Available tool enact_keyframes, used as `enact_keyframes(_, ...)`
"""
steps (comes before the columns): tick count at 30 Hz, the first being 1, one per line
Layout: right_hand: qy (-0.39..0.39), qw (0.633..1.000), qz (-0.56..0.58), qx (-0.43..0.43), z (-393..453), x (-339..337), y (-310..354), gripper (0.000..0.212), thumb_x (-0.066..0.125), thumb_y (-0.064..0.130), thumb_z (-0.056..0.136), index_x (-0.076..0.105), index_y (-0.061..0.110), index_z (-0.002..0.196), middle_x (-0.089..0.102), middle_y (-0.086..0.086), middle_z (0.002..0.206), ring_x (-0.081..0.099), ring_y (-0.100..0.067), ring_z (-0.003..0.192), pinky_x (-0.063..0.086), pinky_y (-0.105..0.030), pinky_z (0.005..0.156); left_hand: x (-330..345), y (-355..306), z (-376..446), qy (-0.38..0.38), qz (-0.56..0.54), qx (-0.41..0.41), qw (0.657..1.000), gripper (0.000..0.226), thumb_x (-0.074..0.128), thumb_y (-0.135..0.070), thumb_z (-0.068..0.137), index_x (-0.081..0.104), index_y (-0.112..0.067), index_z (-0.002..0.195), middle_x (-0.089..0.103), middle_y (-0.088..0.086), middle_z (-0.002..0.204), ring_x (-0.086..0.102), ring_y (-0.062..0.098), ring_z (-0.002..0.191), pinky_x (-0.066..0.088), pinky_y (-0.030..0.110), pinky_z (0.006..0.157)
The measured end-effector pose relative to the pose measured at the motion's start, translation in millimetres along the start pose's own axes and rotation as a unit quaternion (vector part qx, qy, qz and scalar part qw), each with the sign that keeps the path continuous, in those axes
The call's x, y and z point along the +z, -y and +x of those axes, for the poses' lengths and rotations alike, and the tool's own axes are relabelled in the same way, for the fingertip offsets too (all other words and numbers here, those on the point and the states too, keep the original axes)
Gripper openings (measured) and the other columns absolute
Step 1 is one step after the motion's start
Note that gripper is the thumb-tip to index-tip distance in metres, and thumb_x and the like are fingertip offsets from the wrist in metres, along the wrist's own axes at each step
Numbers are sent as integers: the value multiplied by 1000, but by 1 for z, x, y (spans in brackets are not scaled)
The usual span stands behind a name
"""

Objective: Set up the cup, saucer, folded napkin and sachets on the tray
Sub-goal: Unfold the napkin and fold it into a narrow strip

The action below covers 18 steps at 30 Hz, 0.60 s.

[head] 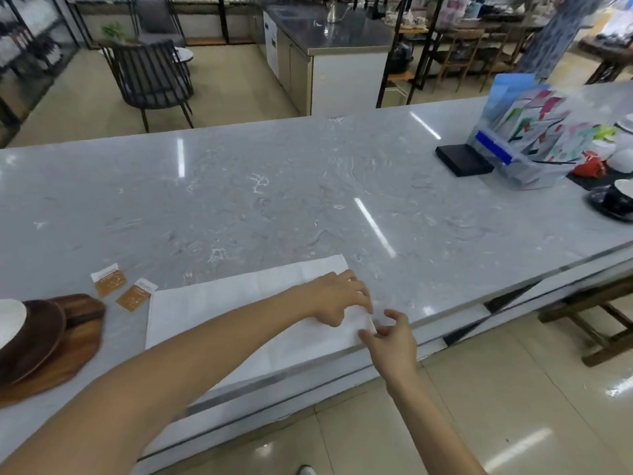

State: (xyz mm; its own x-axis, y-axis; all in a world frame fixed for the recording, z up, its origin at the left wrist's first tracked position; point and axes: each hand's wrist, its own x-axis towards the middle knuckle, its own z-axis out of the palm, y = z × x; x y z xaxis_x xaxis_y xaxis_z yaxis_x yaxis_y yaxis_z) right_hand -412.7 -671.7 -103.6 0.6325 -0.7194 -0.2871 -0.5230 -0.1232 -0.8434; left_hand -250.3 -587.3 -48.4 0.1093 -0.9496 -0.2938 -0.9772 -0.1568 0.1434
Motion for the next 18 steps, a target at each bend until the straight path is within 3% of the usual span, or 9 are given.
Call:
enact_keyframes(3, 23, 1000, 3, 2, 3, -7, 1, 65, 78, 21, 84, 42, 22, 137, 68, 3, 94, 65, -8, 82, 50, -22, 65, -10, 3, 25, 43, 36, 49, 997, 50, 59, -8, 78, 60, -27, 124, 50, 0, 141, 34, 24, 132, 48, 43, 96)
enact_keyframes(7, 49, 998, -9, -39, 11, -13, 11, 63, 75, 16, 84, 42, 25, 137, 70, 3, 82, 66, -2, 68, 46, -10, 51, -20, 26, 40, 13, 58, 82, 995, 24, 65, -18, 74, 63, -17, 99, 63, 0, 110, 49, 21, 119, 48, 41, 89)
enact_keyframes(11, 52, 997, -24, -59, 32, -19, 27, 58, 75, 15, 85, 45, 27, 134, 72, 3, 82, 66, 1, 70, 49, -12, 56, -25, 71, 33, 7, 4, 29, 1000, 17, 63, -24, 85, 60, -20, 102, 59, 5, 112, 60, 26, 99, 49, 44, 88)
enact_keyframes(18, 80, 992, -40, -91, 99, 3, 88, 44, 76, 17, 89, 57, 19, 128, 73, -7, 94, 70, -19, 88, 52, -25, 71, -33, 175, -7, -62, -62, -85, 993, 12, 62, -24, 91, 71, -20, 98, 70, 2, 98, 57, 21, 106, 49, 40, 85)
